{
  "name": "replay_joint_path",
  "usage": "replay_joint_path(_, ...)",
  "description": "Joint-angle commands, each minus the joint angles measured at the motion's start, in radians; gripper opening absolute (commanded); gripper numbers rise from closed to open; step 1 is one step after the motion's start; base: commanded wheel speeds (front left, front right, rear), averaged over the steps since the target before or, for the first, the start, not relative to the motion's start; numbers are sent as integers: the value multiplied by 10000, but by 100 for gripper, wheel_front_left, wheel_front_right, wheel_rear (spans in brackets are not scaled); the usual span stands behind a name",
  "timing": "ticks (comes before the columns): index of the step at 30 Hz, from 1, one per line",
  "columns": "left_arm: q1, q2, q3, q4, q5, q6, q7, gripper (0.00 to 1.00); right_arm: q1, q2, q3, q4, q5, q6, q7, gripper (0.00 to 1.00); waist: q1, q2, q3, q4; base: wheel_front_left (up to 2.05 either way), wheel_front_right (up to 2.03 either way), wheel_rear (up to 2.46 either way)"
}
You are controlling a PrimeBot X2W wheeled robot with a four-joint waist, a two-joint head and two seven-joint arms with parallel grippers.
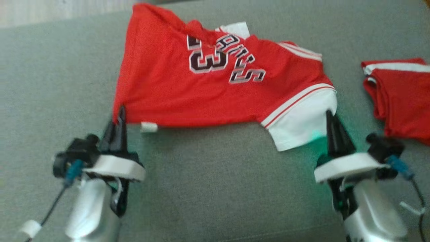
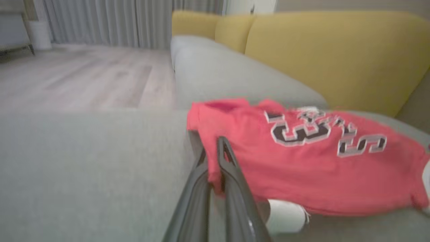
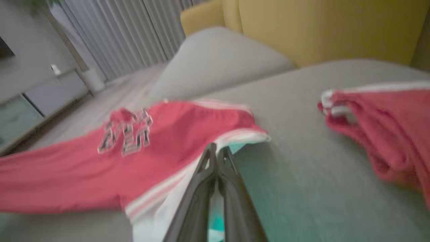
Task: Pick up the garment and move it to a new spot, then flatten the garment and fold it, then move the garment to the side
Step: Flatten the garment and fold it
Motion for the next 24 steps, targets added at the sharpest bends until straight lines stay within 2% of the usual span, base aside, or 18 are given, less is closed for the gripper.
replay_joint_path(1,-340,272,450,-643,64,16,-51,0,-410,-18,221,-648,192,-7,-41,0,0,0,-503,205,0,0,0)
replay_joint_path(6,-869,766,1012,-2518,245,16,-51,0,-1445,-155,131,-2662,964,-7,-41,0,0,0,-1431,478,0,0,0)
replay_joint_path(13,-2307,1755,849,-4253,620,16,-51,0,-3034,-1390,53,-4092,2216,-7,-41,0,0,0,-2356,974,0,0,0)
replay_joint_path(19,-3773,2502,312,-4017,680,16,144,0,-4782,-2298,199,-4373,2678,-7,235,0,0,0,-1954,1321,0,0,0)
replay_joint_path(24,-4898,2737,90,-3175,752,61,428,0,-6766,-2356,306,-3515,2191,-7,698,0,0,0,-762,1385,0,0,0)
